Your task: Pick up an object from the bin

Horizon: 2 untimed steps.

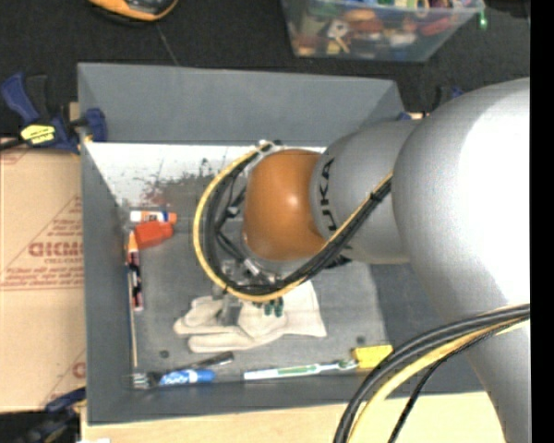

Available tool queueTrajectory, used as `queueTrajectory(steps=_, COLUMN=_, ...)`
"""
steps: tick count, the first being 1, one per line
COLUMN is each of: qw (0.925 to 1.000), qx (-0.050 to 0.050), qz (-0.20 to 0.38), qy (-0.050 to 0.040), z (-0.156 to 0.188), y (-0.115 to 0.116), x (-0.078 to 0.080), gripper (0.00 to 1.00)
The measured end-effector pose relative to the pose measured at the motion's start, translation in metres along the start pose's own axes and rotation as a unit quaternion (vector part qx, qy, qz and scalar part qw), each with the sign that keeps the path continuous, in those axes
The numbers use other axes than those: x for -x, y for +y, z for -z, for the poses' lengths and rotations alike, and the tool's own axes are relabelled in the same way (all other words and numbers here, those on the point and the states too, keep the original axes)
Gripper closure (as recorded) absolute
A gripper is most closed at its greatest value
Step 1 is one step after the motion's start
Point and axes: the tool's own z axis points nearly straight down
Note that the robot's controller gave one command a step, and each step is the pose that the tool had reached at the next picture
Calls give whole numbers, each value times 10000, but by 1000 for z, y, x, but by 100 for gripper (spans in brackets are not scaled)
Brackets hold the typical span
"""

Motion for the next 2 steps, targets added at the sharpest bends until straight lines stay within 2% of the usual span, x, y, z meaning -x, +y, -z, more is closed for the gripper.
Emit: queueTrajectory(steps=2, qw=10000, qx=0, qz=-2, qy=4, z=9, y=0, x=-1, gripper=100)
